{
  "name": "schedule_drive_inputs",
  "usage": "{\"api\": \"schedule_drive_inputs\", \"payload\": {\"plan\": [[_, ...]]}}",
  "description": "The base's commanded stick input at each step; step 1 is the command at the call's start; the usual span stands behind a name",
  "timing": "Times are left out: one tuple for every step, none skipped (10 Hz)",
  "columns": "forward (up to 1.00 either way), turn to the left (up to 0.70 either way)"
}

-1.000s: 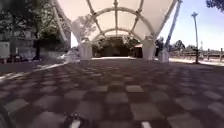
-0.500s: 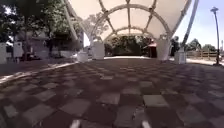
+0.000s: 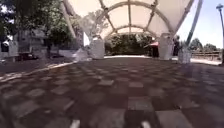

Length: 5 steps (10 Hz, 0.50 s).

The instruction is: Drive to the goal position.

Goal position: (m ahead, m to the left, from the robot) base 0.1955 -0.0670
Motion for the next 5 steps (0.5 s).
{"api": "schedule_drive_inputs", "payload": {"plan": [[0.85, -0.18], [0.85, -0.27], [0.85, -0.27], [0.85, -0.27], [0.85, -0.16]]}}
